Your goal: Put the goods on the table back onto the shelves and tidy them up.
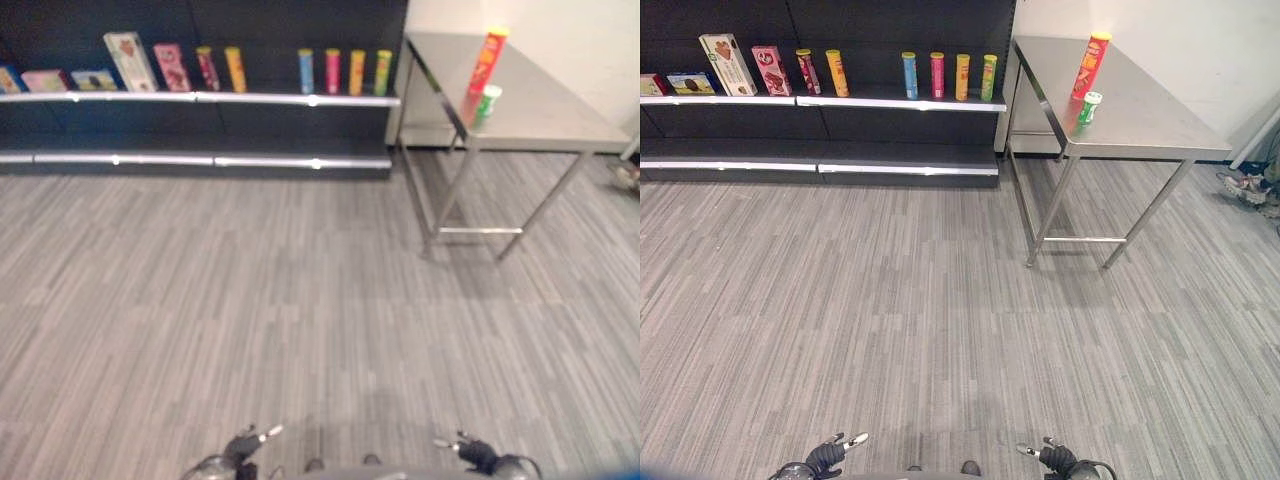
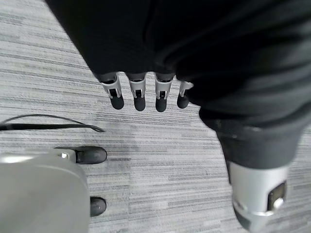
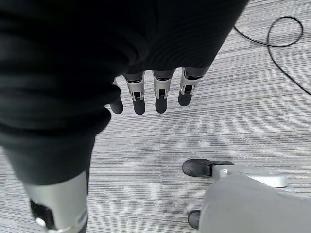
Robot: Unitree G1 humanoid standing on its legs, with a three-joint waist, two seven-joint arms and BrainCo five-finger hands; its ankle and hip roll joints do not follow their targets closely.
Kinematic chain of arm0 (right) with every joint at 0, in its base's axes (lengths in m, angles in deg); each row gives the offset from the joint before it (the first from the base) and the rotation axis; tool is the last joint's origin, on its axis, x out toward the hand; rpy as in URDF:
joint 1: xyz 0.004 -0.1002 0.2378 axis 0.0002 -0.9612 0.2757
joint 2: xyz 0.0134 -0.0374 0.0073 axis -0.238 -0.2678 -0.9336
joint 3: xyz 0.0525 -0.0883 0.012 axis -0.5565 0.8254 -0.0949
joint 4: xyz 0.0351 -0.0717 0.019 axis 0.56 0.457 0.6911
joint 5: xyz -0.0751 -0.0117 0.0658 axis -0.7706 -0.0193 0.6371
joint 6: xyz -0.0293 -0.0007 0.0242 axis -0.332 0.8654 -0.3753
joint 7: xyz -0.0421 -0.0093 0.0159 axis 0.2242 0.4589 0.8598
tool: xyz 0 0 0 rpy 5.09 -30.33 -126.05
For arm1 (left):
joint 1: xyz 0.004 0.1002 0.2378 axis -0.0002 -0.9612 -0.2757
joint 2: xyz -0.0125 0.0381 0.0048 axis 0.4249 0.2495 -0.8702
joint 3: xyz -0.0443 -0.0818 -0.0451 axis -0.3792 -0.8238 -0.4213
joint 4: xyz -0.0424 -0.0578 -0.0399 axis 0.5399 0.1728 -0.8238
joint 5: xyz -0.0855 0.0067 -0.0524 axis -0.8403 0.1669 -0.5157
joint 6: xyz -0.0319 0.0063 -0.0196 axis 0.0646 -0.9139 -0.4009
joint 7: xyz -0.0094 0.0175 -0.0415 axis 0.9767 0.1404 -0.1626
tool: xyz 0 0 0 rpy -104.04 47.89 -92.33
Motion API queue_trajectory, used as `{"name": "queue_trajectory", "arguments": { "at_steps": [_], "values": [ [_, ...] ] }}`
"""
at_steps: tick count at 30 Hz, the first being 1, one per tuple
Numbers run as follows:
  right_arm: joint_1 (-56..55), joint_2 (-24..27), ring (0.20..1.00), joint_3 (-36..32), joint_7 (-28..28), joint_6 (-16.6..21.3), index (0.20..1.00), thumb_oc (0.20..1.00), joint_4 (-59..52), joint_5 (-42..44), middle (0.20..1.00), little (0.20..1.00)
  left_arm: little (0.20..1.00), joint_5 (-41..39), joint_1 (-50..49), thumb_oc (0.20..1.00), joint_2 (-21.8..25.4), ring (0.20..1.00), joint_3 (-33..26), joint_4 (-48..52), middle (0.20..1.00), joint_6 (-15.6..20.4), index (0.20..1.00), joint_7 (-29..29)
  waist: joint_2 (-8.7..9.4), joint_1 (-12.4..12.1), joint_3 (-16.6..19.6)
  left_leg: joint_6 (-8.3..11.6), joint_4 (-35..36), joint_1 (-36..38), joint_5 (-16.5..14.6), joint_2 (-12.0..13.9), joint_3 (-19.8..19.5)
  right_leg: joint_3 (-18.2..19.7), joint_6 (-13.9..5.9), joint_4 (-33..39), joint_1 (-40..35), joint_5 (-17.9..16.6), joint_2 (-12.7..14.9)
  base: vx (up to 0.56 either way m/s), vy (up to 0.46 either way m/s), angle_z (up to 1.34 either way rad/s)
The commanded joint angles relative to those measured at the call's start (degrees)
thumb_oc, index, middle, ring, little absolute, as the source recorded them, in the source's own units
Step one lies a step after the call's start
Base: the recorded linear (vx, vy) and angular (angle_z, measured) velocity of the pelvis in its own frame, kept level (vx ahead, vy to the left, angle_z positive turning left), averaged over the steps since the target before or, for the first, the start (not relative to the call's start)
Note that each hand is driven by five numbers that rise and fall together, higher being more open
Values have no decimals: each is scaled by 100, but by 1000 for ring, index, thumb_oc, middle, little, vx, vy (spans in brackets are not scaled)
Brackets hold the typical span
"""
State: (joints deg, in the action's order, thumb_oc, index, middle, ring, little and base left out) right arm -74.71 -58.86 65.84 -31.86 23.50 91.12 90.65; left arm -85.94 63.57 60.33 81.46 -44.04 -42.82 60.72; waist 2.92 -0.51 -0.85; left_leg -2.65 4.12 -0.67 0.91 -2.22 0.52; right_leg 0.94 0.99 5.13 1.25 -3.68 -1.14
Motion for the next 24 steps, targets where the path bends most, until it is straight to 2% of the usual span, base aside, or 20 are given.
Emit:
{"name": "queue_trajectory", "arguments": {
  "at_steps": [1,24],
  "values": [
    [193,68,1000,-107,-39,92,1000,1000,230,172,1000,1000,1000,-85,400,1000,-63,1000,-137,-304,1000,205,1000,33,16,-77,187,296,88,32,-237,275,-234,94,-215,-13,58,-35,217,0,0,0],
    [117,4,1000,11,-33,73,1000,1000,467,10,1000,1000,1000,-81,404,1000,-108,1000,-54,-413,1000,171,1000,-45,-69,-49,195,296,88,19,-265,215,-283,121,-176,-13,87,-29,255,0,9,0]
  ]
}}
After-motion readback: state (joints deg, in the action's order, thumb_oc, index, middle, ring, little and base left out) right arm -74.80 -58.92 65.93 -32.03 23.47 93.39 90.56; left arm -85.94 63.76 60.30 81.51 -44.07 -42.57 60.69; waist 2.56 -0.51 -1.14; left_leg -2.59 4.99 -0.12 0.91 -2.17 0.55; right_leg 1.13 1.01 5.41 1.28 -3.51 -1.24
